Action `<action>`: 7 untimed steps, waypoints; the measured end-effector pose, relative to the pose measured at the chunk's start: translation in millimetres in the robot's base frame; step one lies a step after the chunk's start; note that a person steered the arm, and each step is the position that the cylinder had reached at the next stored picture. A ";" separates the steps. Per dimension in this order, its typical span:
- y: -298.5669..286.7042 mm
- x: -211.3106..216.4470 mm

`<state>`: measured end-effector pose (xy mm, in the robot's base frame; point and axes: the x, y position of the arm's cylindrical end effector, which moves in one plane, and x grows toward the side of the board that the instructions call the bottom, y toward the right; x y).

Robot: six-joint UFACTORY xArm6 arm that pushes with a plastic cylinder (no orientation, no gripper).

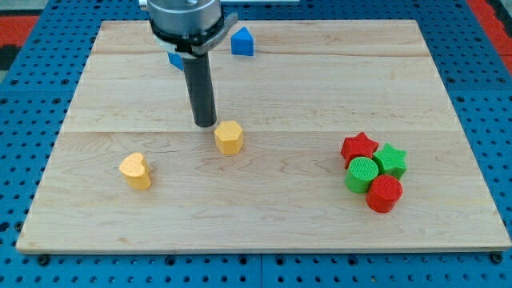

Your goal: Push the yellow hexagon to the green circle

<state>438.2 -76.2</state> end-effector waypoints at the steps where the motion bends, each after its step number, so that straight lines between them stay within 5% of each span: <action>1: 55.7 15.2; 2: 129.8 42.6; 3: 75.4 36.5; 4: 69.6 80.9; 6: 171.6 103.7; 7: 148.2 132.1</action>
